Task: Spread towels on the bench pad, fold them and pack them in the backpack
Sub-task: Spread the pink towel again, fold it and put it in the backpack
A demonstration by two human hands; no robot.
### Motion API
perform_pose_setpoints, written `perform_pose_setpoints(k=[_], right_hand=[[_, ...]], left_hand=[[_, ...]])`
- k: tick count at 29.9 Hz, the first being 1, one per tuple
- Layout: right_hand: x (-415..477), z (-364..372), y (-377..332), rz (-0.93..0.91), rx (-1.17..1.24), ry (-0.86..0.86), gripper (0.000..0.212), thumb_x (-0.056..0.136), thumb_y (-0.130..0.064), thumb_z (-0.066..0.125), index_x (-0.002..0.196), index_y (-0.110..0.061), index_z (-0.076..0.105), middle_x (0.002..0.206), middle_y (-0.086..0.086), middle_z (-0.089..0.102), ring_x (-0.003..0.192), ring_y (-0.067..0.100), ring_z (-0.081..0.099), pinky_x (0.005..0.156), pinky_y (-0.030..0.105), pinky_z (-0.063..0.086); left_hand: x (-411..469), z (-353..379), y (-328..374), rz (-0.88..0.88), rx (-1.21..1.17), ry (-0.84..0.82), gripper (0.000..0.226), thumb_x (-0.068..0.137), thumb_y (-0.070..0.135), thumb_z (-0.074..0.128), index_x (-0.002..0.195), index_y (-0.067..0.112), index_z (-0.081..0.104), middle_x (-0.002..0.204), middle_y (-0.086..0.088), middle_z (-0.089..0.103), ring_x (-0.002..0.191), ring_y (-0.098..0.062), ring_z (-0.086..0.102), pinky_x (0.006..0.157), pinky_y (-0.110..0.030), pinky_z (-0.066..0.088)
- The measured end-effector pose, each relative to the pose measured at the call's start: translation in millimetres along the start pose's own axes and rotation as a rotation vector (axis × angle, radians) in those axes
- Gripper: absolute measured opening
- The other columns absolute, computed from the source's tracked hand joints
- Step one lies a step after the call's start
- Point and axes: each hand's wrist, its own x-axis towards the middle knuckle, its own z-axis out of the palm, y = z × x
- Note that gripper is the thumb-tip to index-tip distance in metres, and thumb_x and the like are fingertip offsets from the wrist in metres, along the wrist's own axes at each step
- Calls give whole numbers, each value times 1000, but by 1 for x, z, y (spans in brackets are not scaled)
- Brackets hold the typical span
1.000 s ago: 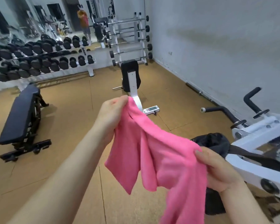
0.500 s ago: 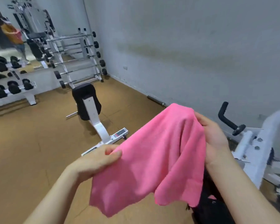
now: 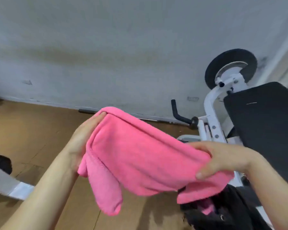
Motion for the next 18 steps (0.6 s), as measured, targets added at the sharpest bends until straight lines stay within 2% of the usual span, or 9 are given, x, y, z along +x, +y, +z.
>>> perform_pose_setpoints(k=[2,3,5,6,7,10,13,16,18], right_hand=[[3,-11,12,92,-183,-10,40,68,-27,82,105,-26,66,104,-3,72,93,18,71,78,36,58],[5,-18,20,108,-128,33,26,72,-20,80,94,-23,67,93,-4,74,84,17,72,71,30,57],[10,-37,46,86,87,115,17,78,-6,76,81,-21,70,80,-4,71,73,13,69,65,24,53],[13,-45,61,50,224,167,17,78,-4,76,78,-19,71,79,-2,70,72,13,68,65,24,53],[16,-52,77,6,372,240,13,74,-7,79,79,-16,72,79,2,70,72,15,67,65,26,54],[28,-80,125,-124,861,594,47,54,-23,90,93,-2,74,88,15,71,75,22,69,64,29,57],[35,-101,152,-222,1164,916,70,49,-30,93,110,-2,72,105,21,70,86,26,70,74,34,59],[24,-119,166,-248,1276,1107,35,73,-32,74,99,-9,77,97,16,73,82,22,71,71,31,60],[8,-129,177,-200,1262,1206,40,77,-38,70,102,-7,75,97,17,70,80,26,68,68,32,58]], left_hand=[[54,31,17,10,73,-21,80,54,66,82,122,26,65,130,-10,63,112,-20,63,100,-40,47],[79,55,28,15,90,-109,69,60,62,81,115,23,68,123,-9,68,102,-13,67,93,-32,51],[115,108,37,84,104,-227,21,87,41,65,97,22,68,90,7,77,75,3,68,69,-13,51],[125,129,38,120,147,-267,14,95,30,56,90,23,68,79,14,75,69,6,67,64,-11,50],[140,149,36,129,191,-317,21,98,24,52,87,23,69,78,14,75,72,4,67,67,-13,50],[198,207,31,122,301,-442,21,98,21,53,91,19,73,90,-3,75,84,-13,69,81,-32,53],[262,253,24,120,522,-597,10,95,15,58,92,14,68,83,-6,72,78,-17,65,73,-32,53],[310,298,19,196,808,-790,5,90,18,66,86,16,66,77,-1,67,69,-11,60,66,-27,48],[341,332,19,254,988,-896,14,84,18,73,81,11,62,70,0,62,64,-11,55,60,-21,45]])
